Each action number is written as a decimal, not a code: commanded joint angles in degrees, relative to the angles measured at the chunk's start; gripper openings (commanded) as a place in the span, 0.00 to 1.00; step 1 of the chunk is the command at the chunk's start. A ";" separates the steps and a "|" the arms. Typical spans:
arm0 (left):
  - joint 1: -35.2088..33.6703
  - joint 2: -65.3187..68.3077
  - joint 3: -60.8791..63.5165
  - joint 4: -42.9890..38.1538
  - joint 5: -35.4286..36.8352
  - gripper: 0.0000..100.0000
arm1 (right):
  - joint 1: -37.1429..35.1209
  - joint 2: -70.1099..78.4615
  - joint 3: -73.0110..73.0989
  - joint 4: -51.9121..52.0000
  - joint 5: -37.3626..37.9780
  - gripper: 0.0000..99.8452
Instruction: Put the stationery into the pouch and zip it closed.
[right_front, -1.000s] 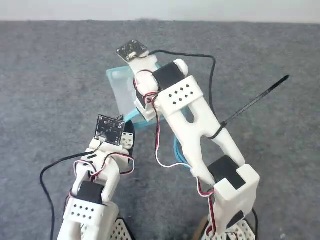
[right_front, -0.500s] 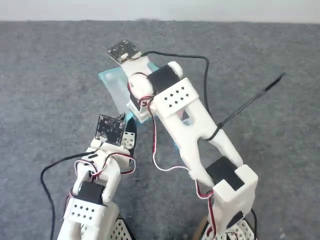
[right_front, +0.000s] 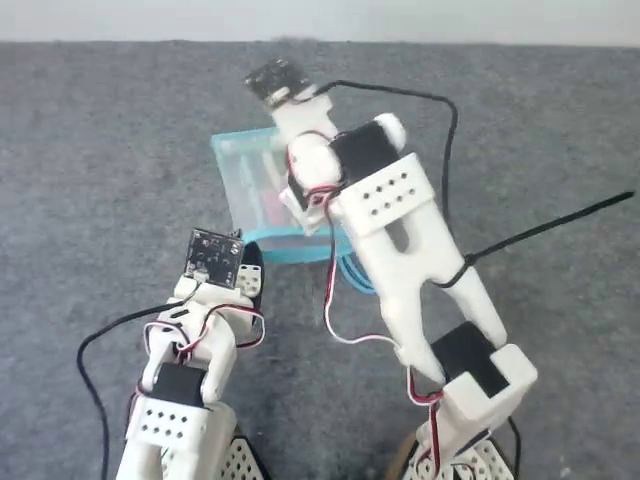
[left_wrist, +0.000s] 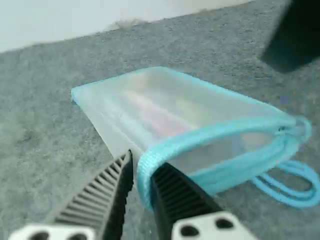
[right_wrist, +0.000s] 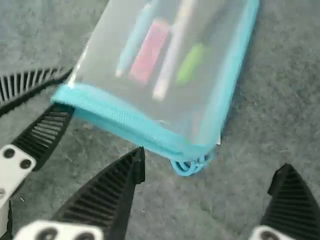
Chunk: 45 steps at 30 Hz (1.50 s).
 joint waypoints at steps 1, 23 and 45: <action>-0.26 -0.88 -1.89 -0.35 0.18 0.01 | 1.01 -3.74 1.76 2.24 1.23 0.39; -0.35 -0.88 -1.98 -0.26 -0.18 0.01 | 3.82 -54.81 79.82 -46.90 13.01 0.39; 0.18 -0.70 -1.71 -0.18 -0.18 0.01 | 9.80 -23.87 70.51 -65.71 -1.14 0.39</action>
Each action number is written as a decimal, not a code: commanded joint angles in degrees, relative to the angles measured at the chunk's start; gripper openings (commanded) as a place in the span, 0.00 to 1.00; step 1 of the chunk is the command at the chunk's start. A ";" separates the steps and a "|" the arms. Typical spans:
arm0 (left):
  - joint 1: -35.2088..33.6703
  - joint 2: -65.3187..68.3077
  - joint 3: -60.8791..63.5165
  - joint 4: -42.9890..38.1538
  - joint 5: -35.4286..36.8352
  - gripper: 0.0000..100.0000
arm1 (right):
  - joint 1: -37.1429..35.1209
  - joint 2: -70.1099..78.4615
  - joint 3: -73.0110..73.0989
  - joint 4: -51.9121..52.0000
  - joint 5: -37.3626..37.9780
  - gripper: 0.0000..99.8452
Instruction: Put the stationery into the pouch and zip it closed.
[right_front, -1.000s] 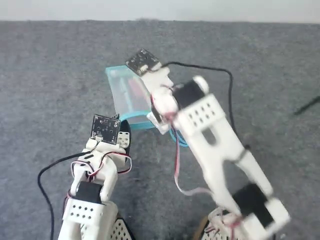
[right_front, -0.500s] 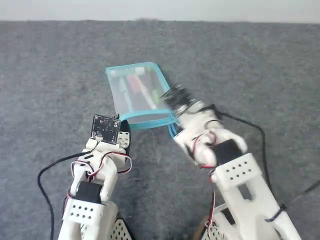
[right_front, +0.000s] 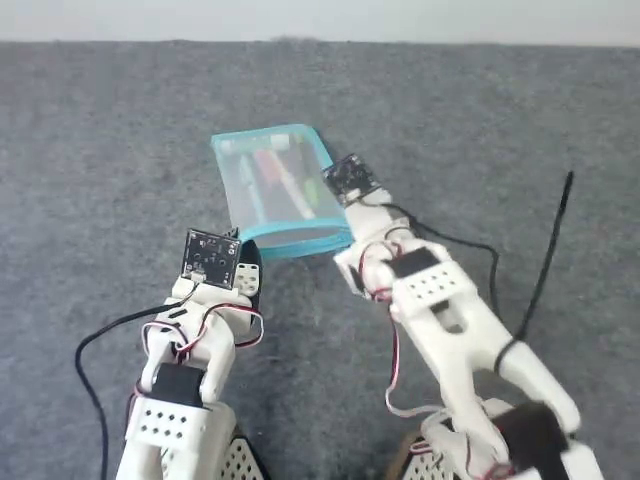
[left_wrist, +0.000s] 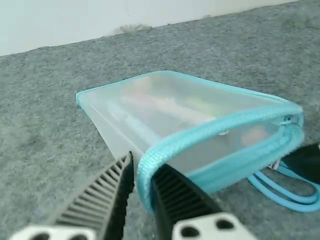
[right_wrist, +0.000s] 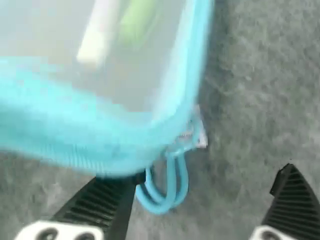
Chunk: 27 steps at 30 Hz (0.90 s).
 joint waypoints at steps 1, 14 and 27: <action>0.18 -0.70 -1.71 -0.18 -0.09 0.01 | 0.48 2.68 -7.74 -1.71 -0.88 0.39; 0.26 -0.62 -1.63 -0.18 -0.09 0.01 | -0.13 13.67 -14.95 -8.75 -16.62 0.39; 0.26 -0.53 -1.10 -0.26 -0.09 0.01 | -0.92 20.18 -15.03 -19.82 -16.35 0.39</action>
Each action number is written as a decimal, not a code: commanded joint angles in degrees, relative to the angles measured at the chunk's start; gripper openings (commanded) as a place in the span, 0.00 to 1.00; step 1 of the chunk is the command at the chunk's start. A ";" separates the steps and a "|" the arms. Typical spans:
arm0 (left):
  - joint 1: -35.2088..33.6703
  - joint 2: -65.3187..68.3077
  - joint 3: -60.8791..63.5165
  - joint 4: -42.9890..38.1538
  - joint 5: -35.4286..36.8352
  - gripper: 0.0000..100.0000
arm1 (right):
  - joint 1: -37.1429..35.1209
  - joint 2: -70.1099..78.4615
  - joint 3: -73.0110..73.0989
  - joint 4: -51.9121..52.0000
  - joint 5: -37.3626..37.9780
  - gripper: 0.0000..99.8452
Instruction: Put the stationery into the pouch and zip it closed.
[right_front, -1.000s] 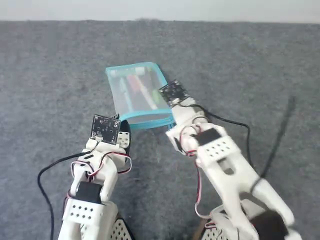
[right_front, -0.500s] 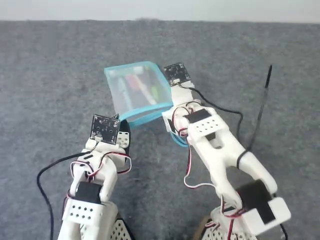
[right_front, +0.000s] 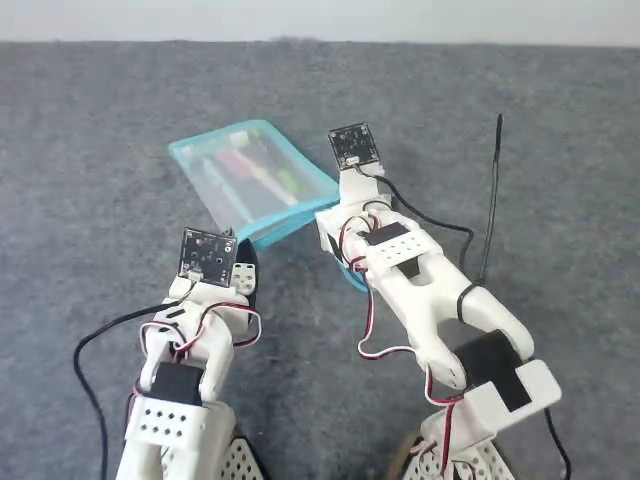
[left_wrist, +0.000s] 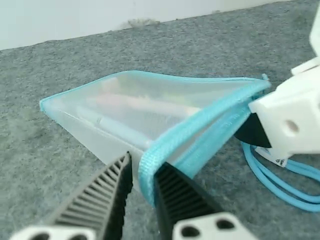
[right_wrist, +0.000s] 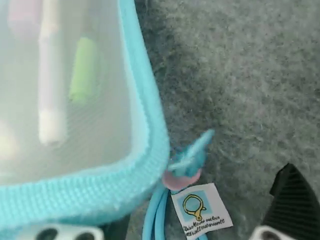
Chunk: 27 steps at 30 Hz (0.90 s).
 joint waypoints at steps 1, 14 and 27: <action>0.62 -0.53 -1.10 -0.26 -0.62 0.01 | -0.04 -0.13 -4.04 -1.89 -0.88 0.38; 0.62 -0.53 -1.01 -0.26 -0.62 0.01 | -0.04 -1.19 -3.87 -0.04 -0.79 0.00; 0.53 -0.62 -1.27 -0.26 -0.62 0.01 | -0.66 -34.42 2.20 32.40 9.67 0.01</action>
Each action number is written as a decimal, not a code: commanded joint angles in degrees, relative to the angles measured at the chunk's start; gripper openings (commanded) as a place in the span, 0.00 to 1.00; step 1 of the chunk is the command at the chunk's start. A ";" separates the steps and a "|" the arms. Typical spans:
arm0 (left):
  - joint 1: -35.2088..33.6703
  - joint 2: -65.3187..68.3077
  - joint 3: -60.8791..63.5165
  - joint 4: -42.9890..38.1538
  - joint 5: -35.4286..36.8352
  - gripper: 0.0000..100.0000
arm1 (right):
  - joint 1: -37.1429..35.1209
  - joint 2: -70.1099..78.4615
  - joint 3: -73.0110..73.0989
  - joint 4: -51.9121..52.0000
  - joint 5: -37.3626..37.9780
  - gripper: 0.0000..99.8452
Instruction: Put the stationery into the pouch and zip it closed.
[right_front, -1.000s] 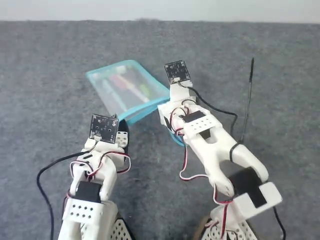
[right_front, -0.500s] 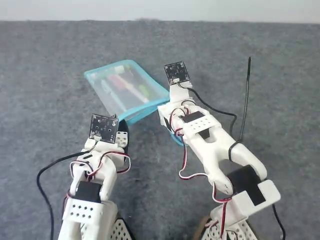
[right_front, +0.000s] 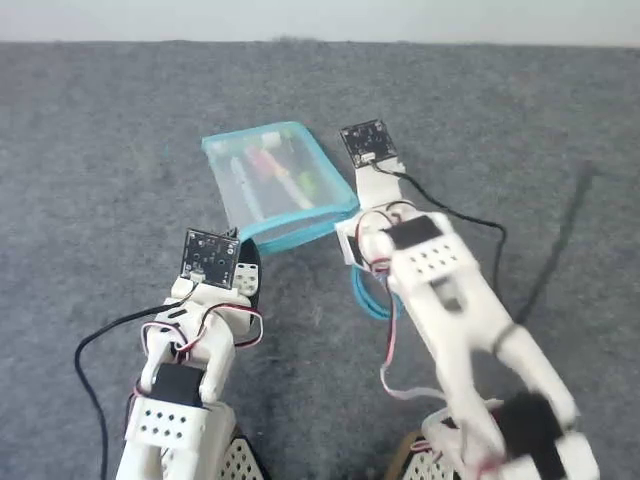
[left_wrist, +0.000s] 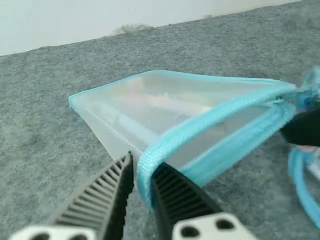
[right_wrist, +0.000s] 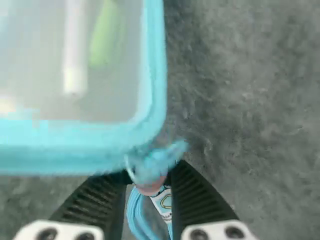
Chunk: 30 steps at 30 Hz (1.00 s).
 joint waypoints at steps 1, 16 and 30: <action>0.26 -0.62 -1.36 -0.26 -0.18 0.01 | -3.47 -15.16 3.25 3.47 4.84 0.01; 0.35 -0.53 -1.45 -0.18 -0.26 0.01 | -27.91 -31.25 8.70 10.95 22.77 0.01; 0.18 -0.53 -2.33 0.97 -0.18 0.01 | -27.91 -24.40 2.99 28.70 27.34 0.35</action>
